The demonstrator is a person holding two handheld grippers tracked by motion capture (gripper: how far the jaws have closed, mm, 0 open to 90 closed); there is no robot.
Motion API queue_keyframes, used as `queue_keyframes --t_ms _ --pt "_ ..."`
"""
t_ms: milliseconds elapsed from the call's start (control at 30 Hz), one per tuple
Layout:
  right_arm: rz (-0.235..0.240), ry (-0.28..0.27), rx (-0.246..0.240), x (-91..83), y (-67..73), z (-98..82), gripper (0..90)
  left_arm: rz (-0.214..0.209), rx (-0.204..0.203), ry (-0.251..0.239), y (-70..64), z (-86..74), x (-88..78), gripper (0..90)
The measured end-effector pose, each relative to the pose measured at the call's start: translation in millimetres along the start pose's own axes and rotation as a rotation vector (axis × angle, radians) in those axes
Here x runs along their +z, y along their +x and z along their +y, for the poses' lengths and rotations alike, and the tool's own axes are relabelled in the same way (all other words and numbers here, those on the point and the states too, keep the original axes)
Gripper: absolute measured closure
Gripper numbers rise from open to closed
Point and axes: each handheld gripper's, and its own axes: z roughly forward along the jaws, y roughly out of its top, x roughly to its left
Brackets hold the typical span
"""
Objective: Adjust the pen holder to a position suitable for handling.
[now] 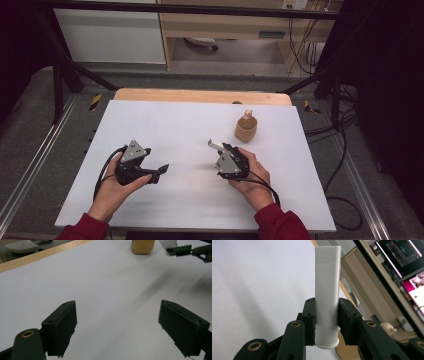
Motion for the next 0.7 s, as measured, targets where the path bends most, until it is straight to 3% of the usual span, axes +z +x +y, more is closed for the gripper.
queue_keyframes --t_ms 100,367,500,700 --pt "0.015 -0.017 0.093 -2.0 -7.7 -3.7 68.3 0.02 0.004 -0.026 -6.1 -8.5 -3.8 15.2" --pt "0.065 -0.079 0.37 -7.4 -27.8 -19.2 68.3 0.062 -0.006 -0.18 -16.7 -27.4 -15.9 12.4" --pt "0.069 -0.111 0.452 -11.5 -37.0 -24.9 68.3 0.078 -0.032 -0.217 -16.5 -37.5 -20.2 10.0" --pt "0.089 -0.164 0.545 -17.1 -45.9 -28.8 68.3 0.111 -0.081 -0.319 -7.8 -37.3 -34.7 6.8"
